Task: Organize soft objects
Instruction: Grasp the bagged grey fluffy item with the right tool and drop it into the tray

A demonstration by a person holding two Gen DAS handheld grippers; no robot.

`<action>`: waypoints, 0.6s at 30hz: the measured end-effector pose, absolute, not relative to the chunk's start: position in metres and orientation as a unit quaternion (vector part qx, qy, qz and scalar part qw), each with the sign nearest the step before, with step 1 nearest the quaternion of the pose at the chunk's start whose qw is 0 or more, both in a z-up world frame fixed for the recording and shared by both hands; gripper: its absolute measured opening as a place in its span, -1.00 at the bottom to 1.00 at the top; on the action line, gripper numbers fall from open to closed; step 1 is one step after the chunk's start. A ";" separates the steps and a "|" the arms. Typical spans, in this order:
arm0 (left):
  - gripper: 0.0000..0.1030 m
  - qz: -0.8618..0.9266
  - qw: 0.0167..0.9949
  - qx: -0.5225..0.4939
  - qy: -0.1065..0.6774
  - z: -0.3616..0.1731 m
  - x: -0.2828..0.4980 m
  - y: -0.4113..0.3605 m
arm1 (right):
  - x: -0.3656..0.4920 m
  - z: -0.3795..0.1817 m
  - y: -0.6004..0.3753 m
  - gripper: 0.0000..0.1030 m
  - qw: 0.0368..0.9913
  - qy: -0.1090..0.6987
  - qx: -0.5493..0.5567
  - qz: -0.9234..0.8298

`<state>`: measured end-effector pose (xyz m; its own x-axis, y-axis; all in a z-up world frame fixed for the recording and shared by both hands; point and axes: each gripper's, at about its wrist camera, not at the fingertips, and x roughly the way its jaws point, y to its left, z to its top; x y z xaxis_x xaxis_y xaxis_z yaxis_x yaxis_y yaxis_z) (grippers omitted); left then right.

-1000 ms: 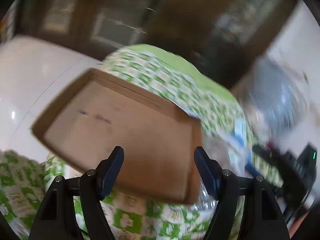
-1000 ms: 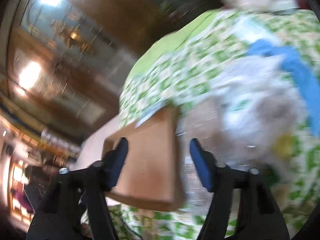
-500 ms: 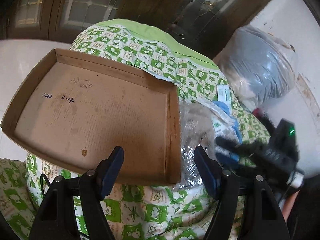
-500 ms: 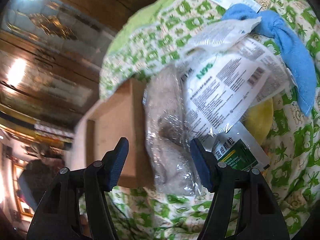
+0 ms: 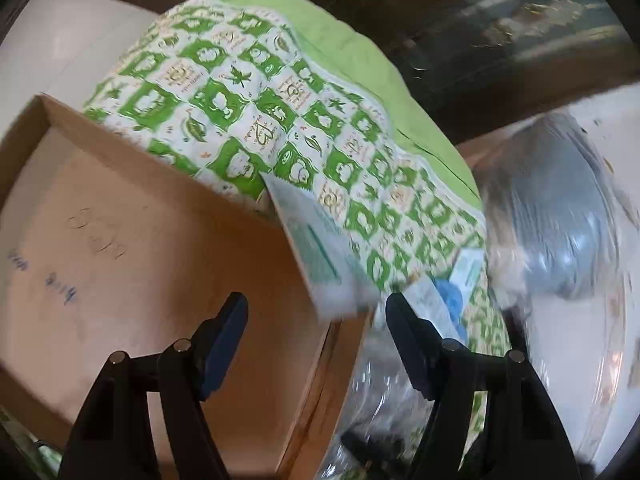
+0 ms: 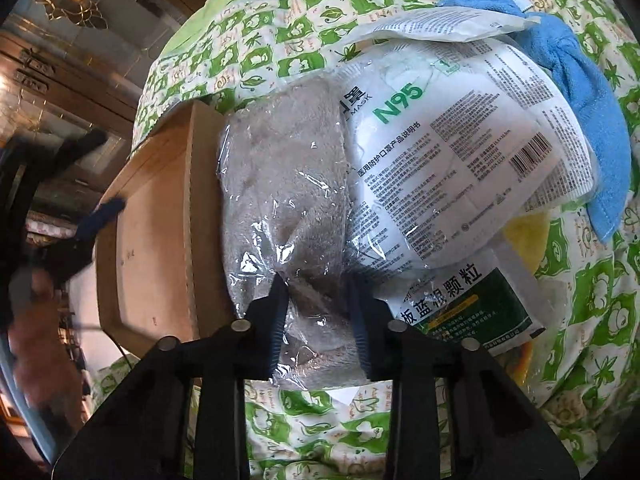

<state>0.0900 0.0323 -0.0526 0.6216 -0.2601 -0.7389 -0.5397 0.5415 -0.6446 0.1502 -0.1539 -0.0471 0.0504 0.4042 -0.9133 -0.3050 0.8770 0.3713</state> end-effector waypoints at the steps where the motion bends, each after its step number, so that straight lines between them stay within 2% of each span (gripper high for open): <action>1: 0.31 0.092 0.762 -0.477 0.428 -0.058 0.094 0.035 | 0.152 -0.047 -0.153 -0.63 0.723 0.645 0.036 0.247; 3: -0.30 0.088 0.754 -0.485 0.434 -0.065 0.099 0.033 | 0.152 -0.048 -0.152 -0.72 0.722 0.644 0.036 0.251; 5: -0.62 0.074 0.750 -0.495 0.432 -0.067 0.104 0.030 | 0.151 -0.048 -0.153 -0.76 0.721 0.643 0.042 0.255; 8: -0.90 0.061 0.769 -0.477 0.422 -0.060 0.104 0.027 | 0.150 -0.048 -0.154 -0.79 0.720 0.641 0.046 0.262; 11: -1.00 0.062 0.794 -0.447 0.408 -0.045 0.096 0.018 | 0.143 -0.045 -0.159 -0.83 0.726 0.632 0.058 0.266; 18: -1.00 0.032 0.809 -0.451 0.376 -0.006 0.030 0.018 | 0.131 -0.017 -0.185 -0.86 0.759 0.579 0.113 0.275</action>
